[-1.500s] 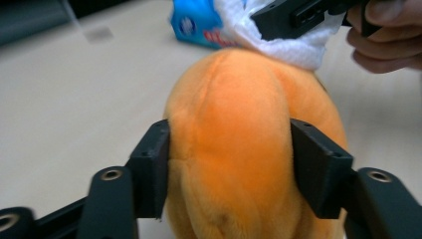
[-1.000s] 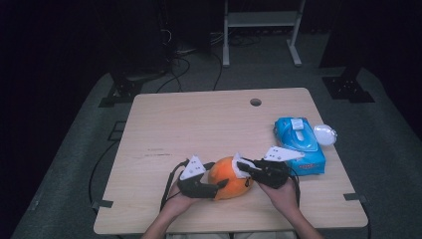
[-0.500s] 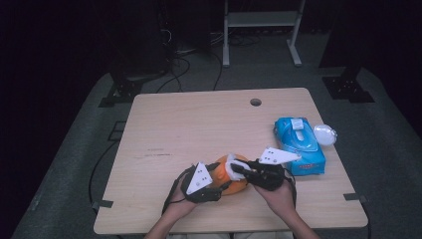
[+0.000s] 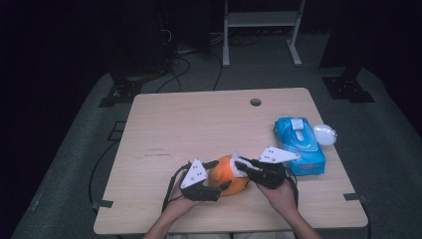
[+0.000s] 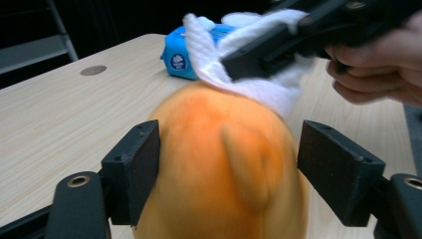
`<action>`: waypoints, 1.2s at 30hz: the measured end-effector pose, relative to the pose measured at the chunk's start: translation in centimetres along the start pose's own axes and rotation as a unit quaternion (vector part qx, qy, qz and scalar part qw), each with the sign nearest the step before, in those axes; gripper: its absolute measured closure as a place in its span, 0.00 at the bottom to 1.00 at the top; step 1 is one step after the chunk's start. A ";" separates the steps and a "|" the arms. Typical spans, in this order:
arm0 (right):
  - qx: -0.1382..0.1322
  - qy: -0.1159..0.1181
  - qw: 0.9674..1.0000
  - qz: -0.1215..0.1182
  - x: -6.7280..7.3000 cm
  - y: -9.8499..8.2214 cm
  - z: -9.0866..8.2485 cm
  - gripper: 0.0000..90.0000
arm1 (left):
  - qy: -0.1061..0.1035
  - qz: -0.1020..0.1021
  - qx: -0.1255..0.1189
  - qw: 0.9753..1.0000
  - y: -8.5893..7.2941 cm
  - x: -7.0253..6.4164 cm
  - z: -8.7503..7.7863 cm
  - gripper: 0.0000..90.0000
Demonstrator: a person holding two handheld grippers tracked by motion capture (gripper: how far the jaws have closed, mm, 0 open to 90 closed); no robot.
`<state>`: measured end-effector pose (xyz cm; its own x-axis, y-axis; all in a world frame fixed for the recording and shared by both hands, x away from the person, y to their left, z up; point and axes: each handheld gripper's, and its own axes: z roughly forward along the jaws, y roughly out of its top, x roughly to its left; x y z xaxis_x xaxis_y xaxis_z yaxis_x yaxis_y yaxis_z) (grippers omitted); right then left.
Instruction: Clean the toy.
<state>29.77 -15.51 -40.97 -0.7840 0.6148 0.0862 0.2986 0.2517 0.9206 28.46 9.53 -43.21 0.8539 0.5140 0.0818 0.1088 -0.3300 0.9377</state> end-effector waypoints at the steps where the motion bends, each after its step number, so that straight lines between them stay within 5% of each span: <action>1: -0.002 0.003 1.000 -0.004 0.2 0.0 0.1 0.86 | 0.006 0.014 0.005 1.000 -0.2 0.0 -0.1 0.34; 4: 0.000 0.006 1.000 0.001 -0.2 -0.1 0.1 0.86 | 0.011 -0.003 0.010 1.000 -0.6 0.6 -0.4 0.41; 7: 0.009 -0.018 1.000 0.009 -1.1 -0.6 -0.1 0.86 | 0.011 -0.023 0.013 1.000 -1.0 1.4 -0.9 0.43; 11: 0.006 -0.011 1.000 0.023 -1.4 -1.0 -0.1 0.86 | 0.005 -0.043 0.001 0.999 -0.8 1.8 -1.0 0.26; 13: -0.002 0.005 1.000 0.018 -0.7 -0.7 0.1 0.86 | 0.011 -0.031 -0.001 0.999 -0.3 1.4 -0.7 0.24; 16: 0.002 0.004 1.000 -0.003 0.1 -0.5 0.4 0.86 | 0.025 -0.006 0.012 1.000 -0.6 1.1 -0.5 0.35; 24: 0.005 0.002 0.998 0.067 -2.4 -2.5 0.4 0.86 | 0.037 -0.047 0.020 0.998 -1.4 2.4 -1.1 0.41; 29: -0.017 0.039 0.998 0.054 -1.1 -1.6 0.3 0.86 | 0.042 -0.064 0.024 0.997 -1.7 3.0 -1.3 0.41; 32: -0.007 0.031 0.998 0.045 -0.9 -1.9 0.7 0.86 | 0.040 -0.068 0.024 0.997 -1.9 3.3 -1.4 0.41; 36: 0.005 0.011 0.996 0.085 -2.8 -3.1 0.7 0.86 | 0.041 -0.073 0.024 0.996 -2.0 3.4 -1.5 0.41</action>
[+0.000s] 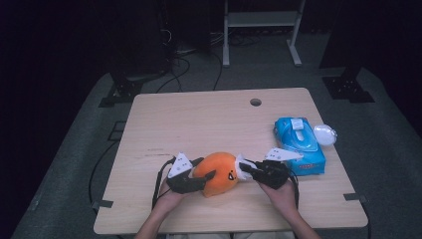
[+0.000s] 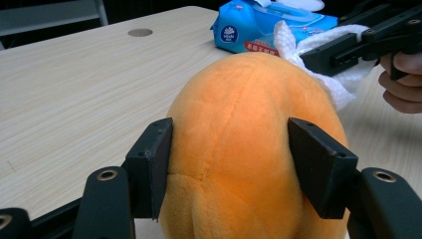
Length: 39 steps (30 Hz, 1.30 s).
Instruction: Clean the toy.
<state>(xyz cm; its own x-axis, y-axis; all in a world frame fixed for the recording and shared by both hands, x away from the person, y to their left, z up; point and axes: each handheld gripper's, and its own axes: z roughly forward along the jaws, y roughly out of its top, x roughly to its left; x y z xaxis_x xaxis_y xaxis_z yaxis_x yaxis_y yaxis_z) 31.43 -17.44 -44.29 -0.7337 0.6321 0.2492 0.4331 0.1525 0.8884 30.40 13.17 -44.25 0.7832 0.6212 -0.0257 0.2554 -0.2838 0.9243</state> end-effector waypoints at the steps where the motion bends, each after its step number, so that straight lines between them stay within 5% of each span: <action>1: 0.000 0.000 1.000 0.000 0.0 0.0 0.0 0.86 | -0.002 0.000 0.000 1.000 0.0 0.0 0.0 0.41; 7: -0.021 0.016 0.999 -0.021 1.1 1.3 -0.4 0.86 | -0.014 0.026 -0.007 1.000 0.3 -1.2 0.2 0.42; 12: -0.005 0.000 1.000 0.001 -0.3 0.4 -0.3 0.86 | -0.021 0.061 -0.006 0.998 0.6 -2.8 0.5 0.42; 15: 0.000 -0.012 1.000 -0.005 -0.2 0.6 -0.4 0.86 | -0.020 0.063 -0.006 0.998 0.7 -3.2 0.6 0.42; 24: -0.013 0.004 0.999 -0.035 1.3 1.8 -0.7 0.85 | -0.031 0.080 -0.007 0.996 0.9 -4.0 0.6 0.38; 27: -0.004 0.005 1.000 -0.025 0.8 1.2 -0.5 0.85 | -0.034 0.049 -0.007 0.998 1.4 -3.5 0.4 0.30; 29: 0.001 0.003 1.000 -0.022 0.6 1.0 -0.5 0.85 | -0.013 -0.006 0.020 1.000 1.6 -2.9 0.8 0.15; 32: 0.001 0.005 1.000 -0.022 0.7 1.1 -0.5 0.85 | -0.021 -0.039 0.037 0.998 1.2 -2.7 1.3 0.17; 33: 0.001 0.005 1.000 -0.022 0.7 1.1 -0.5 0.85 | -0.019 -0.030 0.036 0.999 1.1 -2.8 1.4 0.17; 34: -0.001 0.006 1.000 -0.018 0.8 1.2 -0.5 0.85 | -0.009 0.004 0.035 0.999 1.4 -3.1 1.3 0.30; 35: -0.006 0.007 1.000 -0.017 0.7 1.3 -0.6 0.85 | -0.009 0.004 0.035 0.999 1.4 -3.1 1.3 0.37; 36: -0.013 0.007 1.000 -0.014 0.8 1.4 -0.7 0.85 | 0.006 0.051 0.014 0.999 1.6 -3.5 1.1 0.42; 37: -0.021 0.008 1.000 -0.014 0.8 1.4 -0.9 0.85 | 0.006 0.051 0.014 0.999 1.6 -3.5 1.1 0.45; 38: -0.027 0.005 0.999 -0.021 1.0 1.5 -1.0 0.85 | 0.030 0.104 -0.002 0.994 1.7 -4.2 1.1 0.47; 39: -0.031 0.005 0.999 -0.029 1.2 1.6 -1.1 0.85 | 0.037 0.127 -0.003 0.991 1.7 -4.5 1.2 0.47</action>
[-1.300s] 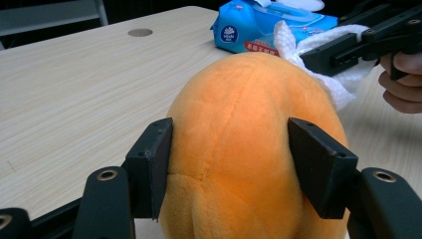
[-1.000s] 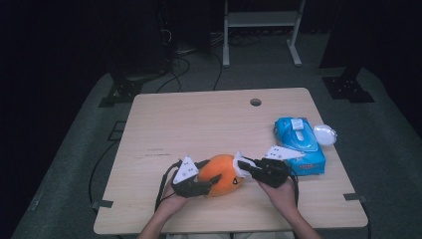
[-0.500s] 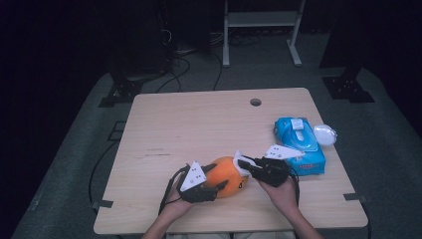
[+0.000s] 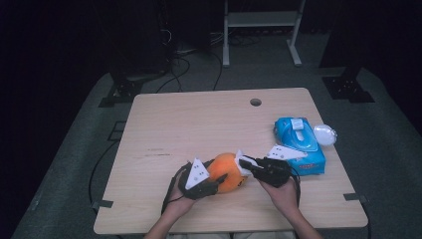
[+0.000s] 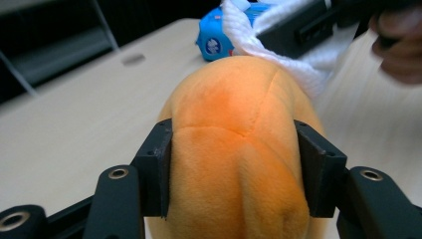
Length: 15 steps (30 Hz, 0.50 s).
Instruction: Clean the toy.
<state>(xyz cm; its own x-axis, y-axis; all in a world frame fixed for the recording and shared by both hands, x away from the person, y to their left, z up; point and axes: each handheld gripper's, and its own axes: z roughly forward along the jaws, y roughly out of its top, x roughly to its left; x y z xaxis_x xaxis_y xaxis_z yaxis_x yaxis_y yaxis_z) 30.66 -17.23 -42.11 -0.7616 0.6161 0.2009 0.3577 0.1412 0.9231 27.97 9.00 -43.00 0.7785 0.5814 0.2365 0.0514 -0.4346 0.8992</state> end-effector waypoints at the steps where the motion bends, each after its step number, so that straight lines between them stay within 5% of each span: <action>1: -0.005 0.005 1.000 -0.004 0.2 0.1 0.0 0.85 | 0.000 0.012 0.001 1.000 0.1 -0.2 0.1 0.47; 4: 0.001 0.006 1.000 -0.018 0.6 0.3 0.1 0.85 | -0.010 0.007 0.003 1.000 -0.2 -0.1 0.2 0.40; 5: 0.003 0.007 1.000 -0.014 0.5 0.1 0.3 0.85 | -0.027 -0.034 0.001 0.999 -0.3 0.4 0.2 0.33; 6: 0.006 0.010 1.000 -0.008 0.4 -0.2 0.4 0.85 | -0.027 -0.034 0.001 0.999 -0.3 0.4 0.2 0.27; 7: 0.009 0.012 1.000 -0.005 0.3 -0.4 0.5 0.85 | -0.038 -0.074 -0.005 0.997 -0.2 1.0 0.0 0.22; 8: 0.010 0.015 1.000 -0.004 0.4 -0.5 0.6 0.85 | -0.042 -0.086 -0.012 0.995 -0.1 1.2 -0.1 0.21; 10: 0.011 0.020 1.000 -0.006 0.7 -0.5 0.7 0.85 | -0.045 -0.090 -0.012 0.995 -0.1 1.3 -0.2 0.21; 12: 0.017 0.019 0.999 -0.030 1.5 -0.2 0.8 0.85 | -0.046 -0.093 -0.005 0.995 -0.6 1.6 -0.3 0.35; 15: 0.016 0.010 1.000 -0.007 0.6 -0.6 0.7 0.85 | -0.048 -0.108 0.000 0.993 -0.9 2.0 -0.5 0.39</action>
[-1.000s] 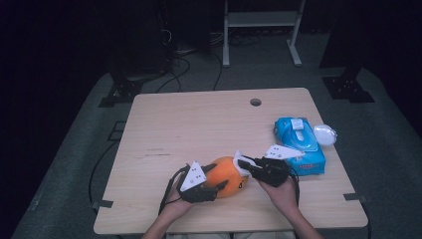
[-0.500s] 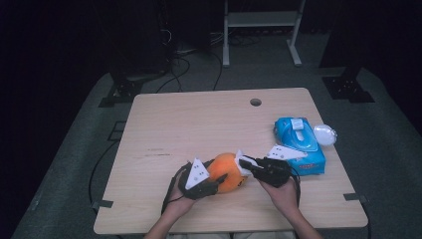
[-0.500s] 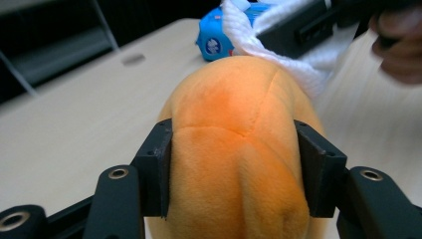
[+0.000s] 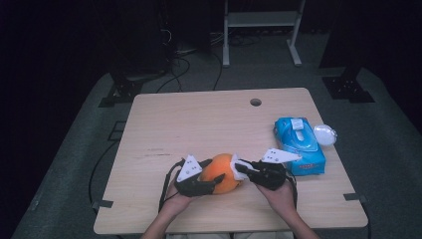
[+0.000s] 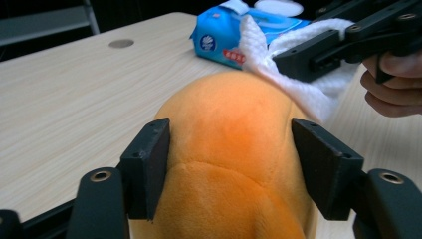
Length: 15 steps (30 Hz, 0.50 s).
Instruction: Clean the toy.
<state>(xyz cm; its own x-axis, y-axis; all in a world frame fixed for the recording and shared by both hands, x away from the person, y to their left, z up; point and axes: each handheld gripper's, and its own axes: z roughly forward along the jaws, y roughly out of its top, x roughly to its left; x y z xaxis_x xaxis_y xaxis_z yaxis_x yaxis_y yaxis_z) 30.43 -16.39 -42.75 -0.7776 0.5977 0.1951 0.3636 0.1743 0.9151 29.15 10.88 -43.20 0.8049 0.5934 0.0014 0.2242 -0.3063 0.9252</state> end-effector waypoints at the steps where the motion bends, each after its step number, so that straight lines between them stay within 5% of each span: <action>1: 0.001 -0.005 1.000 0.013 -0.6 -0.3 0.0 0.86 | 0.001 -0.005 0.004 1.000 -0.2 0.5 -0.3 0.39; 5: 0.010 -0.016 0.998 0.056 -2.4 -1.7 0.1 0.85 | -0.008 -0.034 -0.001 0.999 -0.6 1.5 -0.7 0.38; 11: 0.004 -0.008 0.999 0.034 -1.3 -0.8 0.1 0.85 | -0.018 -0.067 -0.014 0.998 0.1 1.8 -1.0 0.24; 15: 0.011 -0.009 0.999 0.048 -2.0 -1.3 0.3 0.85 | -0.014 -0.051 -0.004 0.999 -0.1 1.5 -0.8 0.36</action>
<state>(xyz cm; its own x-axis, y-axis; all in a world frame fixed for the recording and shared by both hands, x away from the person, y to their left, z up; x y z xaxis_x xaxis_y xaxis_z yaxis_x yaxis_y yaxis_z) 31.66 -17.56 -44.44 -0.7294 0.6264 0.2750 0.4469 0.1319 0.8848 29.89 12.43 -42.98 0.7937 0.5994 -0.1035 0.3013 -0.2397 0.9229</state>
